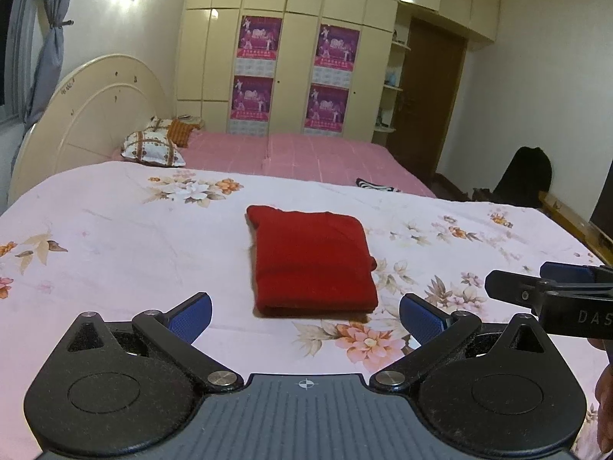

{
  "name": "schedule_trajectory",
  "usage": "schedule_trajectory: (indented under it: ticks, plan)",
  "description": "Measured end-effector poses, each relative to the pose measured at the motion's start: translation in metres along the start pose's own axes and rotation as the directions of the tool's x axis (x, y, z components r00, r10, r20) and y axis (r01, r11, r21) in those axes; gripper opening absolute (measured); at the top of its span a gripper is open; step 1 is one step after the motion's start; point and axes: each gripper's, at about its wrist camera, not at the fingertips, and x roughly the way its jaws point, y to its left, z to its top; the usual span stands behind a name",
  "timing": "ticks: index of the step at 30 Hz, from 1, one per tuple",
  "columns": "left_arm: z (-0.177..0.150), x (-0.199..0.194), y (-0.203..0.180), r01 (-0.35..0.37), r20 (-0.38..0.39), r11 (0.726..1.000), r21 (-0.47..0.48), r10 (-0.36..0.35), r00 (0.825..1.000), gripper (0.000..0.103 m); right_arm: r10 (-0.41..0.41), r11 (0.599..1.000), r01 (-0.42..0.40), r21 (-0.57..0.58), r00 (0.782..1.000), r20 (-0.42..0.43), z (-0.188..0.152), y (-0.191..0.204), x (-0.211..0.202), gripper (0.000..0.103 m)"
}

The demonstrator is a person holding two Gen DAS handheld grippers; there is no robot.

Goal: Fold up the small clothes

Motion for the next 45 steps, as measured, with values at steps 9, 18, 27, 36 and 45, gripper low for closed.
schedule_trajectory:
  ticks: [9,18,27,36,45]
  plan:
    - [0.000,-0.004,-0.005,0.010,0.009,1.000,0.018,-0.010,1.000,0.103,-0.031,0.999,0.031,0.032,0.999,0.008,-0.002,-0.004,-0.004,0.095]
    - [0.003,0.000,-0.006,0.014,0.013,1.000,0.027,-0.014,1.000,0.103,-0.044,0.999,0.043,0.025,0.999,0.014,-0.004,-0.001,-0.001,0.095]
    - [0.006,0.002,-0.004,0.017,0.009,0.999,0.036,-0.017,1.000,0.103,-0.049,0.998,0.049,0.029,0.999,0.009,-0.003,0.004,0.005,0.095]
    - [0.009,0.004,0.001,0.020,0.012,0.999,0.038,-0.021,1.000,0.103,-0.062,0.998,0.062,0.029,0.998,0.028,0.002,0.007,0.006,0.095]
    - [0.010,0.005,0.003,0.023,0.012,0.999,0.035,-0.023,1.000,0.103,-0.060,0.998,0.060,0.013,0.998,0.022,0.005,0.012,0.008,0.095]
